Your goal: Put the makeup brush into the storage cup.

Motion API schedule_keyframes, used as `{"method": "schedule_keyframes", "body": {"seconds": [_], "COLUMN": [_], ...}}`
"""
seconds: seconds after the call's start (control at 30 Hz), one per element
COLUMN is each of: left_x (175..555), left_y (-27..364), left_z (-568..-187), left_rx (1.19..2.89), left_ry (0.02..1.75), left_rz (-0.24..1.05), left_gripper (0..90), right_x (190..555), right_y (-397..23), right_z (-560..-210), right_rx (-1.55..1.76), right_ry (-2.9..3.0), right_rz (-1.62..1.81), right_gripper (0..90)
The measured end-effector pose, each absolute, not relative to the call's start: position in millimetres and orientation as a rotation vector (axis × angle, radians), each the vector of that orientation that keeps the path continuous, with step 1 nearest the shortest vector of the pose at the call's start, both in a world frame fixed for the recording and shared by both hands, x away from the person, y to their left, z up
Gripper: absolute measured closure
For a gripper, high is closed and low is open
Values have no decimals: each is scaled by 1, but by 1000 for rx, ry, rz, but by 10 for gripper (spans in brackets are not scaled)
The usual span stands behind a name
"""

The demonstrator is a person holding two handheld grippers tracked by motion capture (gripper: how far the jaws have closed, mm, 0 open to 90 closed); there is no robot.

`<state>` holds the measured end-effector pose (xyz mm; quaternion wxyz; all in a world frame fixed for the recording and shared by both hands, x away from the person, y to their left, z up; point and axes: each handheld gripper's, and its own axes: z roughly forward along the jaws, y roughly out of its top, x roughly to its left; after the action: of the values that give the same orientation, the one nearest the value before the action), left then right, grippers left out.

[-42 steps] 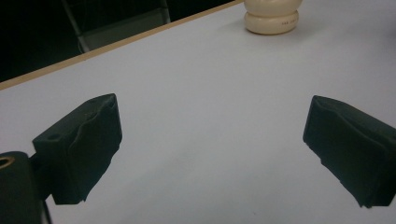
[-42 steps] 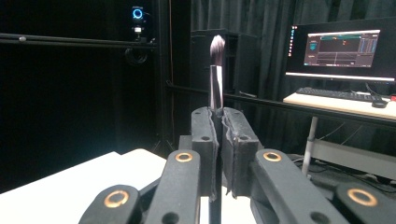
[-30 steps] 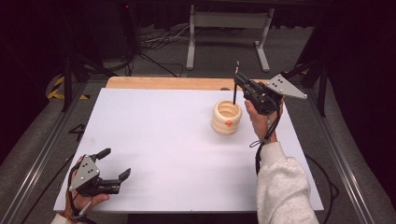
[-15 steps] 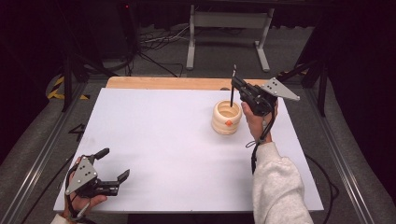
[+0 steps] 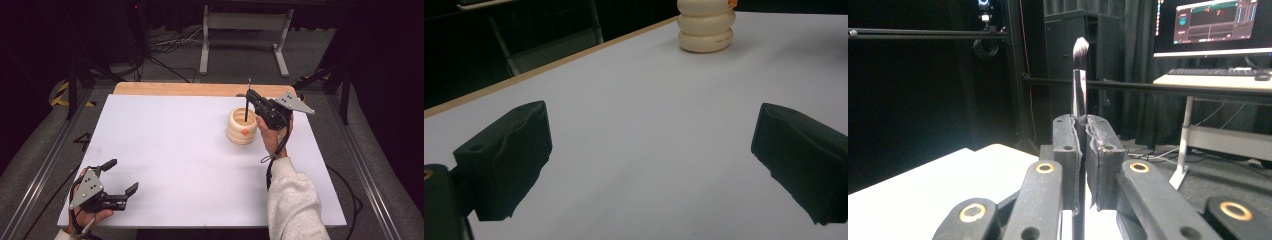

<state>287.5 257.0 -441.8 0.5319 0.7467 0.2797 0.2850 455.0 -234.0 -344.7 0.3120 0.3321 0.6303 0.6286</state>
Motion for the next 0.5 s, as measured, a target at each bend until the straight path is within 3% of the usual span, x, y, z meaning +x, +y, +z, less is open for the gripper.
{"method": "schedule_keyframes", "body": {"seconds": [0.5], "left_x": [288], "left_y": [258], "left_z": [-442], "left_rx": [1785], "left_ry": [673], "left_rz": [669], "left_gripper": [39], "right_x": [458], "right_y": [-237], "right_z": [-363], "right_rx": [916], "right_ry": [1680], "right_rz": [1657], "right_gripper": [848]}}
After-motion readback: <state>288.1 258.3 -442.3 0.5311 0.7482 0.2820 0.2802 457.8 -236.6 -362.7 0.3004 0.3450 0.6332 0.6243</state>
